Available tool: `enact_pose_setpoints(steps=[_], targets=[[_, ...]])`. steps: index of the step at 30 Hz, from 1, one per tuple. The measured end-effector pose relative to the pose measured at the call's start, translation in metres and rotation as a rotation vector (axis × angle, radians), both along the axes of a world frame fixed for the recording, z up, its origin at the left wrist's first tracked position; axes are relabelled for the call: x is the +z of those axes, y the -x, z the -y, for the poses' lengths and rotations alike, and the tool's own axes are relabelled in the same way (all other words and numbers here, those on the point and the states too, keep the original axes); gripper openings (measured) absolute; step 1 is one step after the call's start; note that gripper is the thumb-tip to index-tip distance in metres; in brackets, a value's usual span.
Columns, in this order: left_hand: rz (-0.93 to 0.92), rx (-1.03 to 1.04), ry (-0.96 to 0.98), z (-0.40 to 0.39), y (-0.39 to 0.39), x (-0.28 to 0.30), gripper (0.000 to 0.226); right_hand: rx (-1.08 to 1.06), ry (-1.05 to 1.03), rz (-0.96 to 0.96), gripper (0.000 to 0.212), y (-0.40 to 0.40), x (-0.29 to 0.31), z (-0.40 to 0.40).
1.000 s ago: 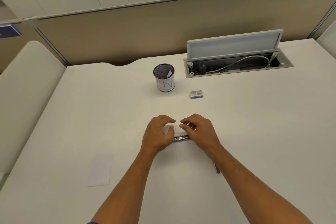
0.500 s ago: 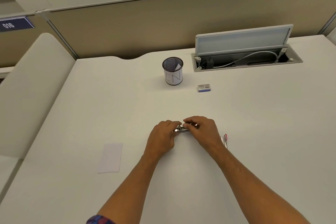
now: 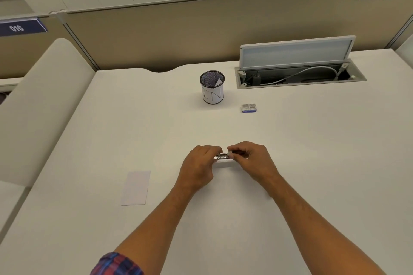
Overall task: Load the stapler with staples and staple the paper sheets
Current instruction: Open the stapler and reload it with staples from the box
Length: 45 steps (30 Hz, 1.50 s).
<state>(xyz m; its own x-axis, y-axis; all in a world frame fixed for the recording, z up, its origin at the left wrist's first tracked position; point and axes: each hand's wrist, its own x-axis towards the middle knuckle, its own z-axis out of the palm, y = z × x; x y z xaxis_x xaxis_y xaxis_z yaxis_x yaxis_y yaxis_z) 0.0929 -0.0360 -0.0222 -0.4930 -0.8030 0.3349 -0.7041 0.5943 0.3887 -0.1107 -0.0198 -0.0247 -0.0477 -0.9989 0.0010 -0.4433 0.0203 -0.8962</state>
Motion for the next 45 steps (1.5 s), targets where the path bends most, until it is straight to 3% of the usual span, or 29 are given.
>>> enact_pose_setpoints(steps=[6,11,34,41,45], targets=[[0.034,-0.057,0.055,0.0,0.0,0.016,0.023,0.053,0.116,-0.053,0.015,0.008,0.016,-0.006],[-0.062,-0.052,0.023,-0.003,0.005,0.018,0.026,0.073,0.223,-0.069,0.013,0.017,0.023,-0.01],[-0.125,-0.075,0.027,-0.007,0.017,0.022,0.028,0.179,0.265,-0.182,0.016,0.023,0.03,-0.007],[-0.119,-0.066,0.028,-0.009,0.014,0.022,0.026,0.194,0.31,-0.338,0.012,0.022,0.026,-0.005],[-0.123,-0.056,0.03,-0.01,0.011,0.023,0.028,0.217,0.37,-0.391,0.02,0.022,0.027,-0.005]])
